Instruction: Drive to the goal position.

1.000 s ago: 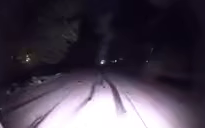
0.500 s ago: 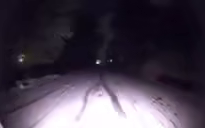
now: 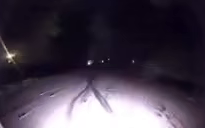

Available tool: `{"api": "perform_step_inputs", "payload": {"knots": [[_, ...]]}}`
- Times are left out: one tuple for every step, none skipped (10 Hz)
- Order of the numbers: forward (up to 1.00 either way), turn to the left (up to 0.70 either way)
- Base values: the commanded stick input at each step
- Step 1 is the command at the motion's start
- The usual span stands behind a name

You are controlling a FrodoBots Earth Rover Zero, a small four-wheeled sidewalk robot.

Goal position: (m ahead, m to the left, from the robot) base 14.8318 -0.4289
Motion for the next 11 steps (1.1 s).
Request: {"api": "perform_step_inputs", "payload": {"knots": [[1.0,0.0],[1.0,0.0],[1.0,0.0],[1.0,0.0],[1.0,0.0],[1.0,0.0],[1.0,0.0],[1.0,0.0],[1.0,0.0],[1.0,0.0],[1.0,0.0]]}}
